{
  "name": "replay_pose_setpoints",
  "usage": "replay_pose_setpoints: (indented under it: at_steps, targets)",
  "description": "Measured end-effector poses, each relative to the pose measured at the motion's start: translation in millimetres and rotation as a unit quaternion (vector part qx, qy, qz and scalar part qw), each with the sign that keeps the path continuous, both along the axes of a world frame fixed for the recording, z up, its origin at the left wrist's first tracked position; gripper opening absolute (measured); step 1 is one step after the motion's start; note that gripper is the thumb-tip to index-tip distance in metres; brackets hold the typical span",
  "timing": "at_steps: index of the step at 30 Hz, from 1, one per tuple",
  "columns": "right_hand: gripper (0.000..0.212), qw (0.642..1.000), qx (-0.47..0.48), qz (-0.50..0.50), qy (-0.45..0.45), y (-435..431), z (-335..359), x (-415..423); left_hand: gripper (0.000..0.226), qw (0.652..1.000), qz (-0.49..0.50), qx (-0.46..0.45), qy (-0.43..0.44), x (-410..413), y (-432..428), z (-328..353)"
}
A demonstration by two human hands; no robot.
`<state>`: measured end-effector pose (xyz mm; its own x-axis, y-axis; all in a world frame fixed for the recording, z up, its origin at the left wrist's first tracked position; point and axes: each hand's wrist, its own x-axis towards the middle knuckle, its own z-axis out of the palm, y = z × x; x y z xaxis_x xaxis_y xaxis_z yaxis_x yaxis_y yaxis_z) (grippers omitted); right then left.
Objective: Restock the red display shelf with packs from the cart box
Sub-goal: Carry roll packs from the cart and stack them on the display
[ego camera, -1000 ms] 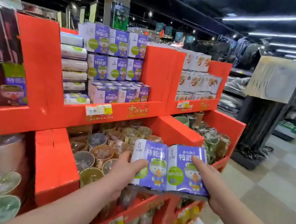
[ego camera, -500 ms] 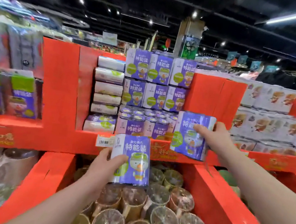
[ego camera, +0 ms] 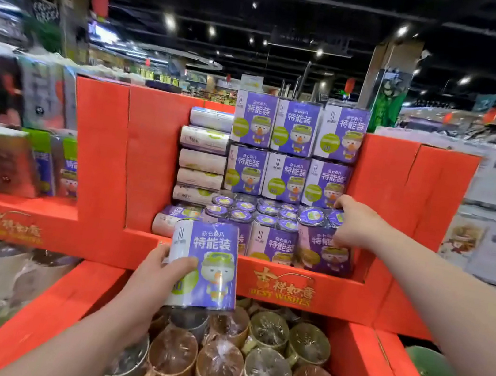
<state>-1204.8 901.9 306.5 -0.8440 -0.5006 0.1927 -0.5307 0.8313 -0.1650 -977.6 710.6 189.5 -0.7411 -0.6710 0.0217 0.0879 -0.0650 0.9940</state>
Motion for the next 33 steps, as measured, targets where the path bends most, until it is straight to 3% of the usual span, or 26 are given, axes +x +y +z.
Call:
replay_pose_setpoints:
  at_steps: [3,6,9,12,15,18,21,23,25,29,33]
  targets:
    - [0.053,0.991,0.109,-0.038,0.075,-1.4,-11.5,3.0,0.042,1.0,0.0,0.007,0.012,-6.2,-3.0,7.2]
    - [0.042,0.958,0.228,-0.031,0.172,-2.5,-29.9,4.6,0.048,1.0,-0.012,0.008,0.019,-11.7,-8.2,13.7]
    - [0.035,0.928,0.268,-0.031,0.258,-3.4,-40.9,-0.3,0.051,0.999,-0.027,0.0,0.028,-15.8,-14.2,18.8]
    - [0.034,0.925,0.275,-0.044,0.257,-6.0,-44.6,-0.7,0.048,0.999,-0.028,-0.007,0.029,-19.0,-21.9,21.1]
    - [0.041,0.951,0.241,-0.058,0.185,-14.3,-36.8,0.4,0.043,0.999,-0.032,-0.016,0.024,-21.0,-27.1,23.1]
    - [0.053,0.998,0.027,0.041,0.041,-37.0,-14.8,11.6,0.044,0.998,-0.04,-0.043,0.027,-23.2,-29.0,29.5]
    - [0.061,0.96,-0.162,0.206,-0.103,-68.4,6.7,42.0,0.035,0.996,-0.053,-0.069,0.033,-31.7,-32.4,37.2]
    - [0.073,0.947,-0.138,0.257,-0.133,-86.3,13.7,59.6,0.03,0.993,-0.069,-0.091,0.037,-37.8,-34.7,44.5]
    - [0.08,0.954,-0.085,0.272,-0.095,-99.8,15.7,64.1,0.036,0.99,-0.081,-0.111,0.043,-43.2,-38.3,51.1]
    - [0.075,0.964,-0.036,0.264,-0.004,-117.1,18.9,62.5,0.052,0.984,-0.078,-0.159,0.022,-53.1,-47.9,55.8]
    - [0.076,0.969,-0.003,0.247,0.022,-123.6,16.0,61.1,0.043,0.977,-0.055,-0.206,-0.021,-63.8,-54.2,54.9]
